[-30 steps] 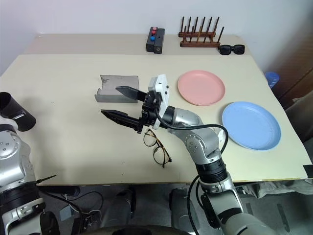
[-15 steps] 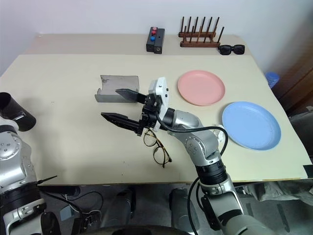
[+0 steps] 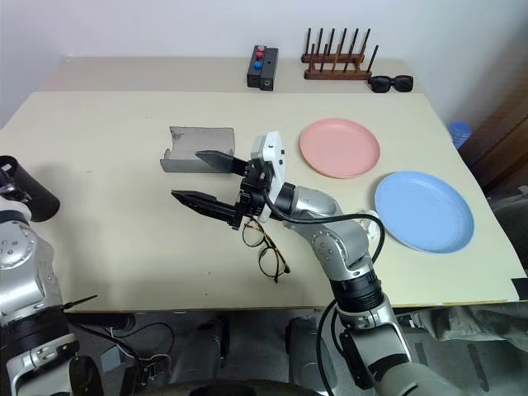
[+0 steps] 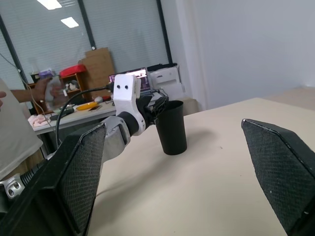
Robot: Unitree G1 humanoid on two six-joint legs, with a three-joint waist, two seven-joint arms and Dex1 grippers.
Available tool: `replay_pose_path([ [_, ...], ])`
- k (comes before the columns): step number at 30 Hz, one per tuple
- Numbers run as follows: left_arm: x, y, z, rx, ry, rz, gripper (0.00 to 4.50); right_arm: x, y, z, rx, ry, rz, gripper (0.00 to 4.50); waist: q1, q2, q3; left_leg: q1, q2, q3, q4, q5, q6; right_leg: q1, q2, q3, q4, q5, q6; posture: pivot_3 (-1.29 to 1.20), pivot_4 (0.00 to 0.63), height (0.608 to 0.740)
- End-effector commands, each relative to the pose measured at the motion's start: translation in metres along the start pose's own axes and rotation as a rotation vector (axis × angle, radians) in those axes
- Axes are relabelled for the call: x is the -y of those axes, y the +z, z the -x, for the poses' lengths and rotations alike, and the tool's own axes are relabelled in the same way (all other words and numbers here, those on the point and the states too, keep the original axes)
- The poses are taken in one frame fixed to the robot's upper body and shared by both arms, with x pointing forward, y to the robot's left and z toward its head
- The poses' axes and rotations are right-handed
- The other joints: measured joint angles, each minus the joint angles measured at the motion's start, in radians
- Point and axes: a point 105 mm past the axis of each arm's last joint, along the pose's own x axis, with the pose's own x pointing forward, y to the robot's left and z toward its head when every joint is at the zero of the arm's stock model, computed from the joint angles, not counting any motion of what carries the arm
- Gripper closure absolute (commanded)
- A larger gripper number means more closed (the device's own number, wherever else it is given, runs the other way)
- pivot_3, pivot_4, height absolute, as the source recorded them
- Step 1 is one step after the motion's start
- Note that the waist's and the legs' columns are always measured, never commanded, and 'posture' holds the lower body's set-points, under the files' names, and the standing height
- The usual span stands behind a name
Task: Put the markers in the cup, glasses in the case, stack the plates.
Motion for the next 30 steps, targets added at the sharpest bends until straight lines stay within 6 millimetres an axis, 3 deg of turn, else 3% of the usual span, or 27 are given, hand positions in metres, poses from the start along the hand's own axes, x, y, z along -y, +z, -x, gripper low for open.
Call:
replay_pose_path([
  [1, 0.051, 0.058, -0.004, 0.148, -0.281, 0.088, 1.62, -0.003, 0.010, -0.001, 0.019, 0.019, 0.042, 0.00, 0.004, 0.000, 0.000, 0.000, 0.000, 0.000, 0.000, 0.000, 0.000, 0.000, 0.000, 0.000, 0.000, 0.000, 0.000, 0.00, 0.150, 0.740],
  [3, 0.080, 0.070, 0.002, 0.148, -0.455, 0.107, 1.02, -0.001, 0.010, 0.000, 0.013, 0.012, 0.049, 0.00, 0.008, 0.000, 0.000, 0.000, 0.000, 0.000, 0.000, 0.000, 0.000, 0.000, 0.000, 0.000, 0.000, 0.000, 0.000, 0.00, 0.150, 0.740],
  [5, 0.122, 0.066, 0.018, 0.068, -0.716, 0.046, 0.13, 0.004, 0.011, 0.002, 0.005, -0.003, 0.060, 0.00, 0.007, 0.000, 0.000, 0.000, 0.000, 0.000, 0.000, 0.000, 0.000, 0.000, 0.000, 0.000, -0.001, 0.000, 0.000, 0.00, 0.150, 0.740],
  [7, 0.145, 0.057, 0.032, -0.008, -0.880, -0.024, 0.06, 0.007, 0.011, 0.004, -0.001, -0.014, 0.068, 0.00, 0.000, 0.001, 0.000, 0.000, 0.000, 0.000, 0.000, 0.000, 0.000, 0.000, 0.000, 0.000, 0.000, 0.000, 0.000, 0.00, 0.150, 0.740],
  [10, 0.180, 0.021, 0.059, -0.208, -1.189, -0.199, 0.06, 0.015, 0.012, 0.009, -0.026, -0.039, 0.098, 0.00, -0.007, 0.001, 0.001, 0.000, 0.000, 0.000, -0.001, 0.000, 0.000, -0.001, 0.001, 0.000, 0.001, 0.000, 0.000, 0.00, 0.150, 0.740],
  [12, 0.188, 0.004, 0.065, -0.290, -1.292, -0.303, 0.06, 0.019, 0.012, 0.013, -0.042, -0.049, 0.113, 0.00, -0.010, 0.002, 0.001, 0.000, 0.000, 0.000, -0.001, 0.000, 0.000, -0.002, 0.001, 0.000, 0.001, 0.000, 0.000, 0.00, 0.150, 0.740],
  [16, 0.201, -0.009, 0.064, -0.351, -1.418, -0.396, 0.06, 0.023, 0.005, 0.029, -0.149, -0.059, 0.173, 0.00, -0.007, 0.002, 0.001, -0.001, 0.000, 0.000, -0.002, 0.000, 0.000, -0.004, 0.001, 0.001, 0.001, 0.000, 0.001, 0.00, 0.150, 0.740],
  [22, 0.218, -0.022, 0.063, -0.459, -1.589, -0.407, 0.06, 0.021, -0.006, 0.072, -0.365, -0.057, 0.246, 0.00, 0.002, 0.003, 0.002, -0.004, 0.000, 0.000, -0.002, 0.000, 0.000, -0.004, 0.001, 0.001, 0.000, -0.001, 0.001, 0.00, 0.150, 0.740],
  [30, 0.224, -0.029, 0.074, -0.542, -1.774, -0.423, 0.06, 0.025, -0.004, 0.106, -0.486, -0.136, 0.304, 0.00, -0.006, 0.003, 0.002, -0.004, 0.000, 0.000, -0.001, 0.000, 0.001, -0.005, 0.001, 0.001, 0.001, -0.001, 0.001, 0.00, 0.150, 0.740],
])
